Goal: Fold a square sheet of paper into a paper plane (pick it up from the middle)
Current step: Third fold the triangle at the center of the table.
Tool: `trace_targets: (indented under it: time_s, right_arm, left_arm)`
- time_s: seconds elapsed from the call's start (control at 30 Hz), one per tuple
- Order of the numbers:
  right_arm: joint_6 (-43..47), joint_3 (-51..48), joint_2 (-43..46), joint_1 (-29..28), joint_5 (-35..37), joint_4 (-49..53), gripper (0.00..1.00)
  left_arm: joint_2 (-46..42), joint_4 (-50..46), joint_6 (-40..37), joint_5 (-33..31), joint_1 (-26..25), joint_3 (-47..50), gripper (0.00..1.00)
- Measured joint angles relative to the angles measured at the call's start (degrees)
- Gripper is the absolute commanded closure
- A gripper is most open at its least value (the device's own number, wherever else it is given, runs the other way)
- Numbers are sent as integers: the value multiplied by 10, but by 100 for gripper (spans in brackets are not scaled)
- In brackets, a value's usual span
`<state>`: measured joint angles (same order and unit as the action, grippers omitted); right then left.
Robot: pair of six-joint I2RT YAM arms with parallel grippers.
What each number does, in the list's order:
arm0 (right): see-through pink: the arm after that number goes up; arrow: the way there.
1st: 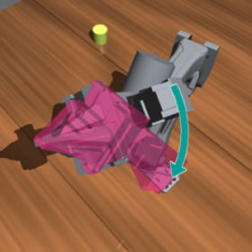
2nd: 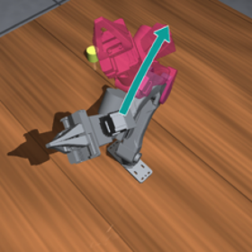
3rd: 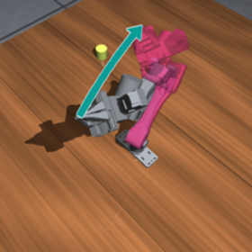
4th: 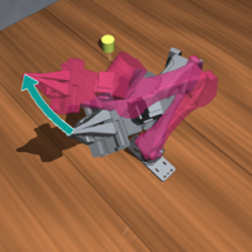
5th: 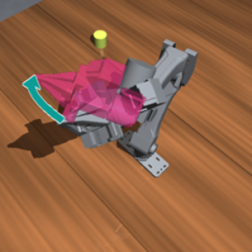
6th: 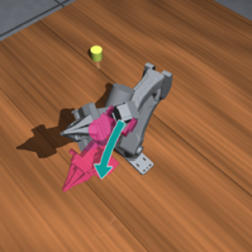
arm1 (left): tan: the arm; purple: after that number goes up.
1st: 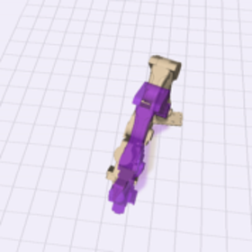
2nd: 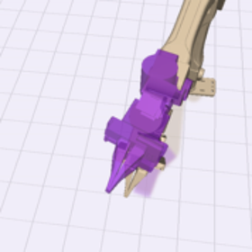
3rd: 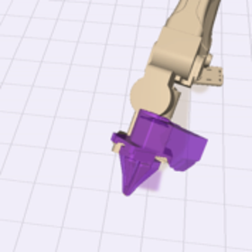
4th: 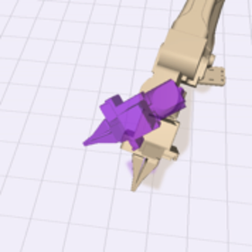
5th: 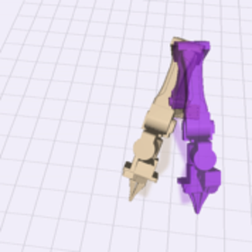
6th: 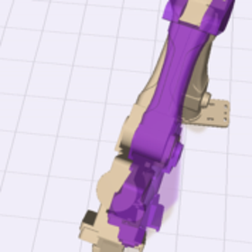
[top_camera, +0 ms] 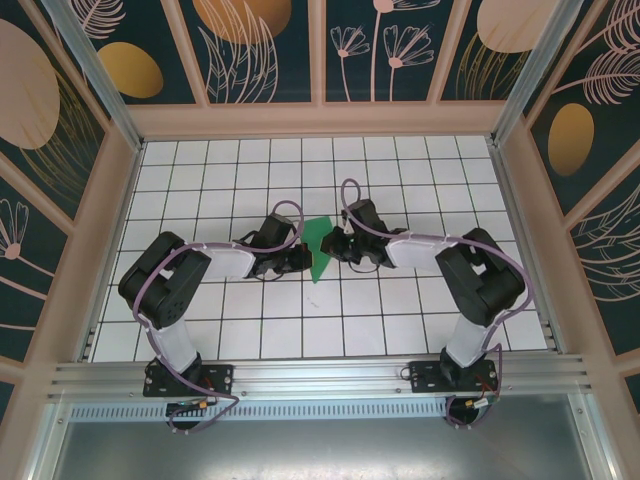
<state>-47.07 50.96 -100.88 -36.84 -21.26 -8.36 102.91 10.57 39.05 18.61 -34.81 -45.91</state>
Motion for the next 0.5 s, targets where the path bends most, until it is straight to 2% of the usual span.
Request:
trace_targets:
  time_s: [0.2, 0.5]
  right_arm:
    - [2, 2, -52, 0, 6, -1, 87]
    - [15, 28, -54, 2, 10, 31, 87]
  left_arm:
    - [0, 0, 0, 0, 0, 0, 100]
    - [0, 0, -5, 0, 0, 0, 100]
